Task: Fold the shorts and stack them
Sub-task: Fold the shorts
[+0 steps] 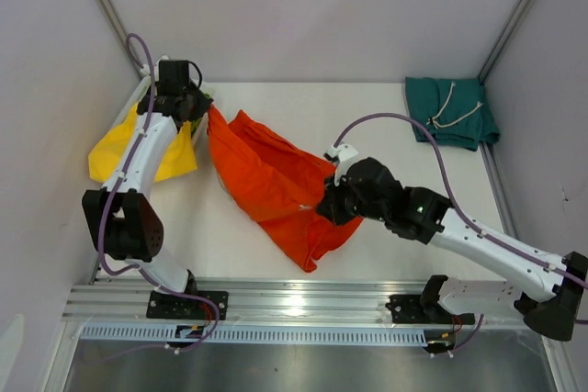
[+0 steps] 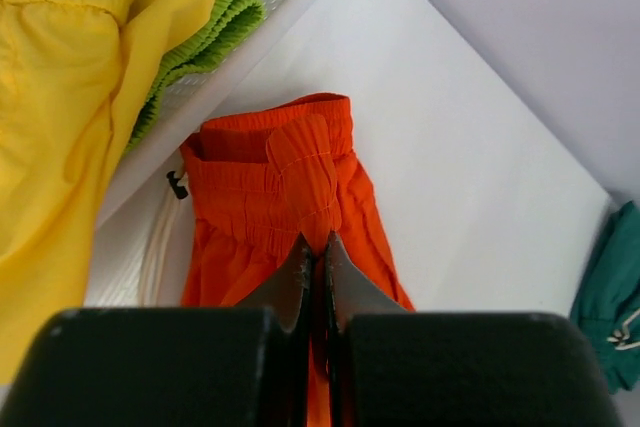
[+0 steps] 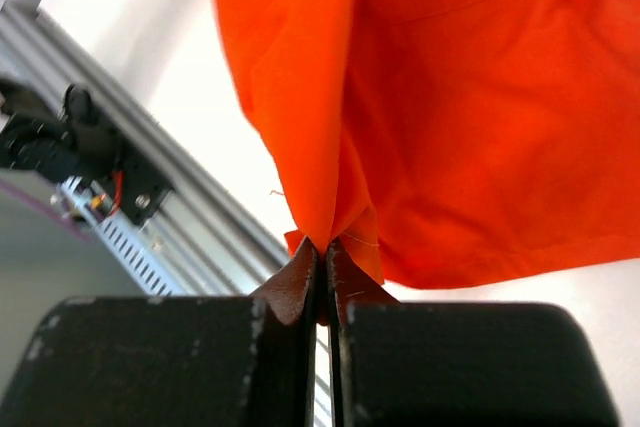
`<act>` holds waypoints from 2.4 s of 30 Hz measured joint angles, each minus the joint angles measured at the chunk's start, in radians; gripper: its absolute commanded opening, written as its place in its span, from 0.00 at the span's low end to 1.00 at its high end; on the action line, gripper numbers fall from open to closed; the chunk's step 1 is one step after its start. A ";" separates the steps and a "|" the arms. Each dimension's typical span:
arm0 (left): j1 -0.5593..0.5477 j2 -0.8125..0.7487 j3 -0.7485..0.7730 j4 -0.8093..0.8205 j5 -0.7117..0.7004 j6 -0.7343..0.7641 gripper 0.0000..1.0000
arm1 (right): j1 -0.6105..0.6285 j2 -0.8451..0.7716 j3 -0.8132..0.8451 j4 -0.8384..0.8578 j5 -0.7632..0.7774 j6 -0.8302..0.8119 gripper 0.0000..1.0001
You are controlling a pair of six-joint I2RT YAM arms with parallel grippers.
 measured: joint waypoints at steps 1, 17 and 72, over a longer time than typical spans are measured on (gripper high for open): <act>0.000 0.003 0.000 0.010 0.002 -0.015 0.00 | -0.042 0.000 0.000 -0.004 -0.023 -0.009 0.00; 0.000 0.238 0.139 0.077 0.017 -0.150 0.00 | -0.569 0.047 -0.023 -0.059 -0.213 -0.087 0.00; -0.072 0.265 0.112 0.376 0.170 0.044 0.99 | -0.725 0.203 -0.168 0.166 -0.159 0.022 0.67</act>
